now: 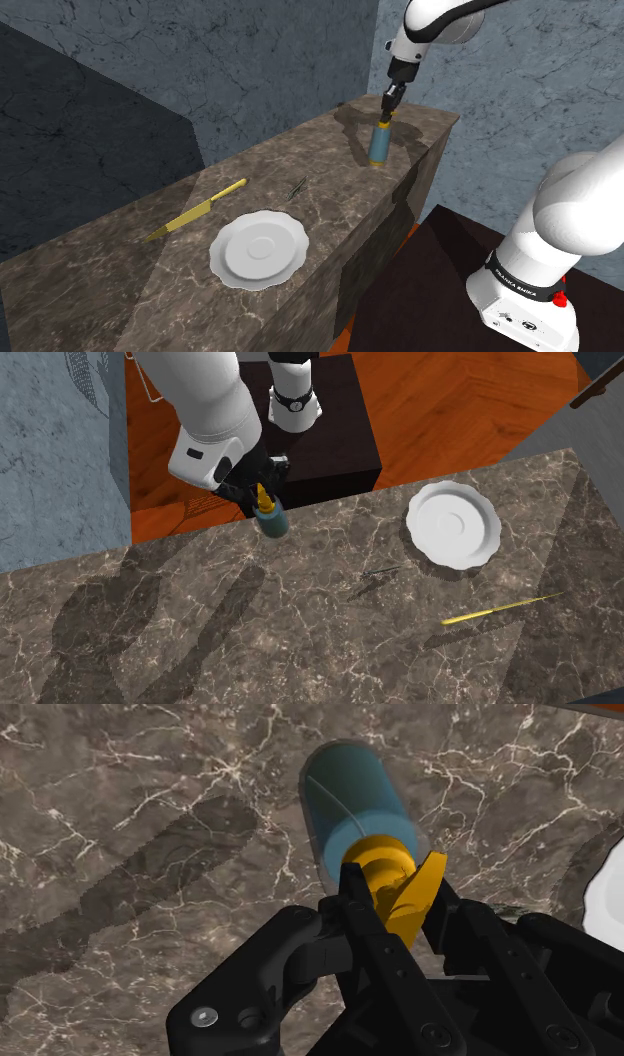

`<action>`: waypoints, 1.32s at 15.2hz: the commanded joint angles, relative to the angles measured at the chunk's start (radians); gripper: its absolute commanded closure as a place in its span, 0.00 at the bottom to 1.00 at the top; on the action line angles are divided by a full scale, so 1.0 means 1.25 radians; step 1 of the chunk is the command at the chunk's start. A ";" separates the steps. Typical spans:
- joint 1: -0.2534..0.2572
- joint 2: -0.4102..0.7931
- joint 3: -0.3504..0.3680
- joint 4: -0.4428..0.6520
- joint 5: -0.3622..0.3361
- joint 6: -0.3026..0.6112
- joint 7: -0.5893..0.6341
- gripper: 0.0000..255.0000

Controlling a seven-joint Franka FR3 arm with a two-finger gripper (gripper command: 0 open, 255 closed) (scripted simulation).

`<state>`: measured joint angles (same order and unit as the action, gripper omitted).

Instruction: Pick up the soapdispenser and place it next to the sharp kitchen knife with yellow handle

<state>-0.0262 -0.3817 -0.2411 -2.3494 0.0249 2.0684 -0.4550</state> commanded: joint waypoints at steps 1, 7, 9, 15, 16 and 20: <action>0.000 -0.006 0.003 0.017 -0.001 -0.023 0.004 1.00; 0.001 -0.016 0.007 0.073 -0.003 -0.088 0.012 1.00; 0.001 -0.018 0.008 0.092 -0.003 -0.110 0.014 1.00; 0.002 -0.020 0.011 0.155 -0.003 -0.174 0.019 1.00; 0.003 -0.019 0.012 0.167 -0.003 -0.185 0.020 1.00; 0.004 -0.016 0.013 0.212 -0.002 -0.227 0.023 1.00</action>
<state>-0.0221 -0.4022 -0.2259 -2.1004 0.0220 1.8006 -0.4279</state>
